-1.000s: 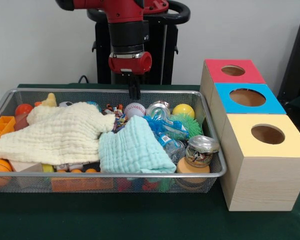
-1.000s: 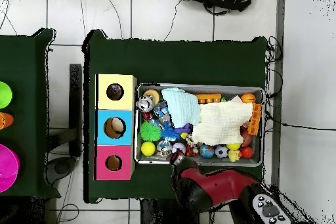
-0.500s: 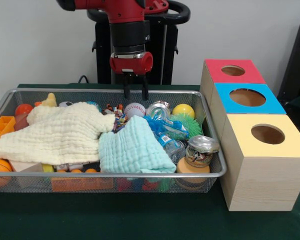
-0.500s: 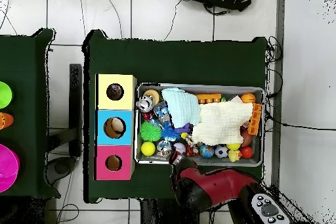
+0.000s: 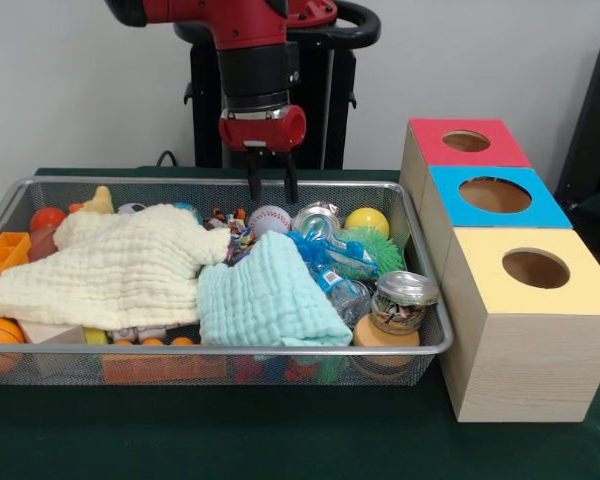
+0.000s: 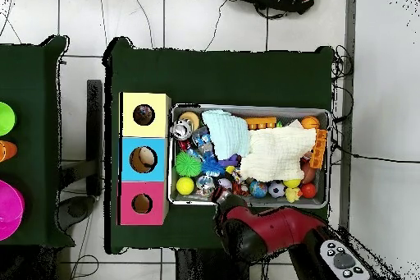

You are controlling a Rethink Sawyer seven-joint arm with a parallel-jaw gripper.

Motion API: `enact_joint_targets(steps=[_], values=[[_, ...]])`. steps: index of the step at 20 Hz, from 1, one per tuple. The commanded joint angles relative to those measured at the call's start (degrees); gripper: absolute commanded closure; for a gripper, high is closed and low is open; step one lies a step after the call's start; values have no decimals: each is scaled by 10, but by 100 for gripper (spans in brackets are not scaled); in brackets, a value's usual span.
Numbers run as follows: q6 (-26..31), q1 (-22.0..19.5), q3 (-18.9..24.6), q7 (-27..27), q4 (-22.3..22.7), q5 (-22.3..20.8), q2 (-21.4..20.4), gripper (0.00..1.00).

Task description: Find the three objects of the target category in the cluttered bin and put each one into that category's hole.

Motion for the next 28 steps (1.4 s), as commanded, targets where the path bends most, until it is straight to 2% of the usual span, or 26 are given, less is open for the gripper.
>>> enact_joint_targets(steps=[1, 7, 17, 28], values=[[82, -28, 81, -64, -44, -6, 4, 0], [118, -44, 108, -74, -43, 9, -6, 0], [138, -33, 109, -64, -45, 11, -22, 0], [132, -34, 108, -60, -45, 4, -18, 0]])
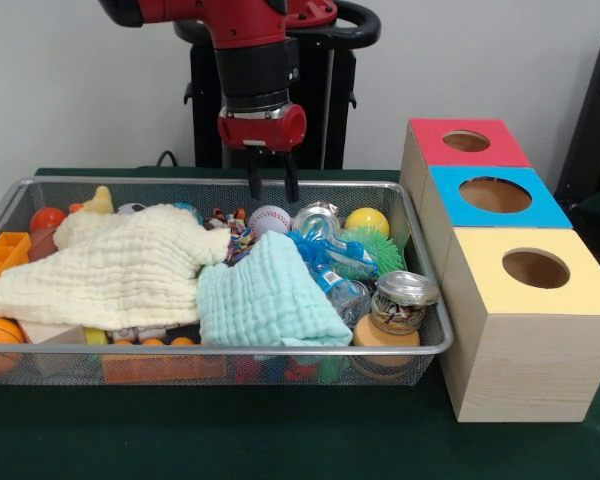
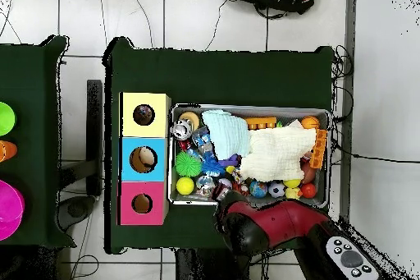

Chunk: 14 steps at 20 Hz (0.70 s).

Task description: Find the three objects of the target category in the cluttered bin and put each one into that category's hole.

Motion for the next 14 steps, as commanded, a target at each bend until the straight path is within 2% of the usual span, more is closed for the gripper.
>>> enact_joint_targets(steps=[1, 11, 14], values=[[55, 0, 48, -57, -44, 3, -4, 0], [49, 15, 33, -47, -43, 0, -9, 0], [66, 2, 45, -62, -34, 6, -24, 0]])
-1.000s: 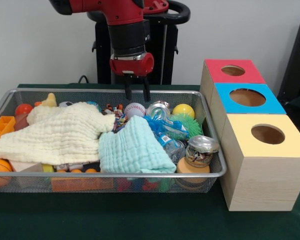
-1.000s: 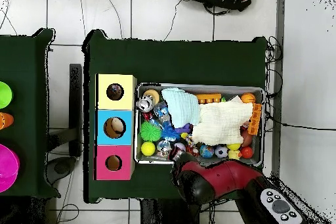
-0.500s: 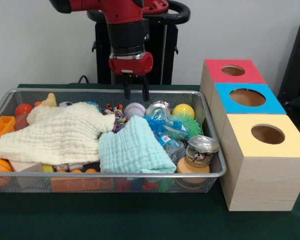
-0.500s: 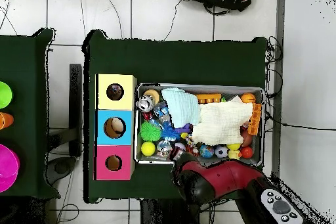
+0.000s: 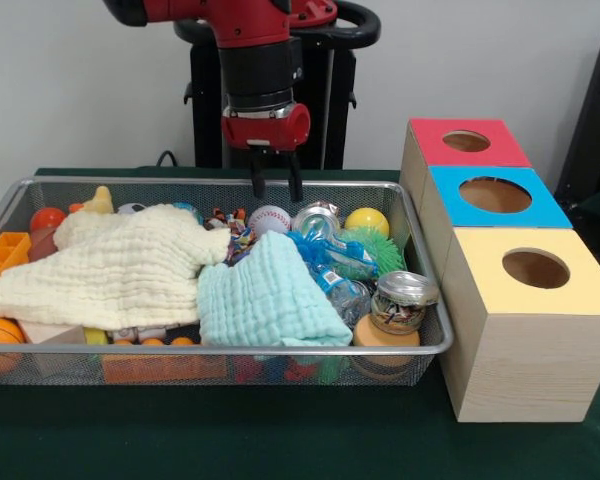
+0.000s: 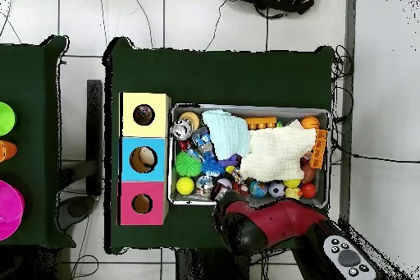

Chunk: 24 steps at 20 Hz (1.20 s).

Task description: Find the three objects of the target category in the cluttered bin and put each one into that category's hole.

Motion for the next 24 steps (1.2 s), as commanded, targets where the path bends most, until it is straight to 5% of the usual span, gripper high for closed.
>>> enact_joint_targets(steps=[1, 6, 15, 24], values=[[76, -15, 53, -73, -29, 9, -29, 0], [153, -70, 108, -145, -21, 46, -79, 0], [187, -92, 145, -149, -63, 31, -45, 0], [129, -44, 106, -84, -119, -23, 25, 0]])
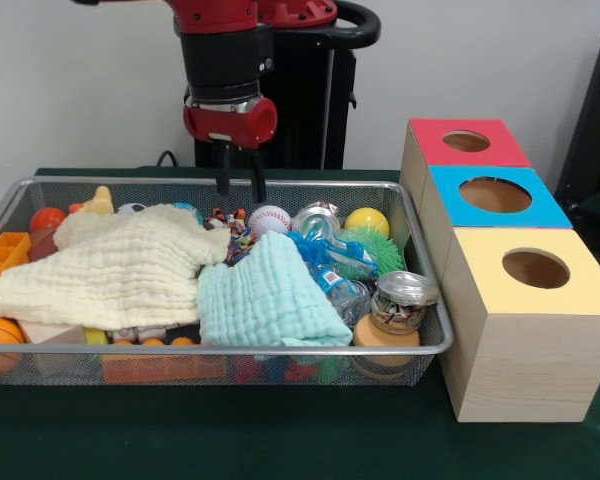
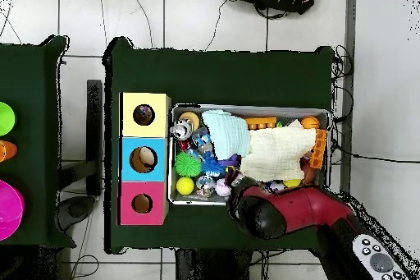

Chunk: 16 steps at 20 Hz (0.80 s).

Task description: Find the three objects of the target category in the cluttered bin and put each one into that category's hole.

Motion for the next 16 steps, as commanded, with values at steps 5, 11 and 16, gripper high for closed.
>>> enact_joint_targets(steps=[5, 11, 16], values=[[-11, 41, 7, -70, -88, -59, 62, 0], [-27, 50, -4, -59, -93, -73, 72, 0], [-24, 33, 6, -74, -89, -79, 78, 0]])
